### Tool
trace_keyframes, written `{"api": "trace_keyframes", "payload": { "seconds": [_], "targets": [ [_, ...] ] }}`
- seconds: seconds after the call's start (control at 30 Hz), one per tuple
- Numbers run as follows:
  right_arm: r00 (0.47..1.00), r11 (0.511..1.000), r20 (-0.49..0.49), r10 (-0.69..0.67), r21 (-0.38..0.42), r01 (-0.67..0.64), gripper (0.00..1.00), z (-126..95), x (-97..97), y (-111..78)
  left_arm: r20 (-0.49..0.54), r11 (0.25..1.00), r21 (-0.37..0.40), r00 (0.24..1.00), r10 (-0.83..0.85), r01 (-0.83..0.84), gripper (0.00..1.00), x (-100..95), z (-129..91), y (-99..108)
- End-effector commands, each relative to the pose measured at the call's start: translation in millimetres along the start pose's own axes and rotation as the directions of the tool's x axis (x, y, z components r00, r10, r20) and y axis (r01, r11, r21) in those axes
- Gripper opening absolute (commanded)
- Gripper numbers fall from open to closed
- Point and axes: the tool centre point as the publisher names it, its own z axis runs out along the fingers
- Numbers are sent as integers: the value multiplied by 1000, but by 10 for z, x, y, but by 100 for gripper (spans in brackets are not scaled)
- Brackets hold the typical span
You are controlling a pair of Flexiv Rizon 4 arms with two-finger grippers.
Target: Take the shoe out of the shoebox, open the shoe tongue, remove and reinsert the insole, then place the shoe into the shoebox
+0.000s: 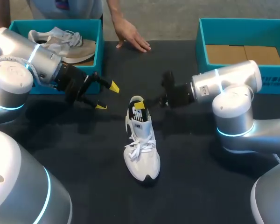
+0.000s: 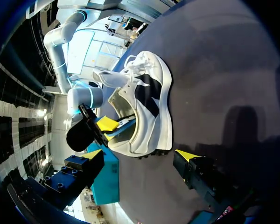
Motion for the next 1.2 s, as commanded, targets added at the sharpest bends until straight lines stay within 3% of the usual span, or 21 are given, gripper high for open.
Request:
{"api": "trace_keyframes", "payload": {
  "seconds": [0.03,0.5,0.8,0.83,0.87,0.93,1.0,1.2],
  "targets": [
    [1000,1000,0,6,2,-6,0,35,-32,-27,0,1000,-3,1000,1,-1,100,2,5,-11],
    [996,992,9,92,90,-92,0,131,11,-338,0,1000,-3,1000,1,-1,100,2,5,-11],
    [998,993,21,63,96,-65,0,168,16,-162,0,1000,-3,1000,1,-1,100,2,5,-11],
    [998,994,23,59,94,-60,2,166,19,-142,0,1000,-3,1000,1,-1,100,2,5,-11],
    [998,995,26,53,89,-55,18,162,24,-122,0,1000,-3,1000,1,-1,100,2,5,-11],
    [999,996,31,43,79,-45,39,148,38,-86,0,1000,-3,1000,1,-1,100,2,5,-11],
    [999,997,36,31,67,-33,44,128,55,-54,0,1000,-3,1000,1,-1,100,2,5,-11],
    [999,999,51,-2,35,0,44,77,106,23,0,1000,-3,1000,1,-1,100,2,5,-11]
  ]
}}
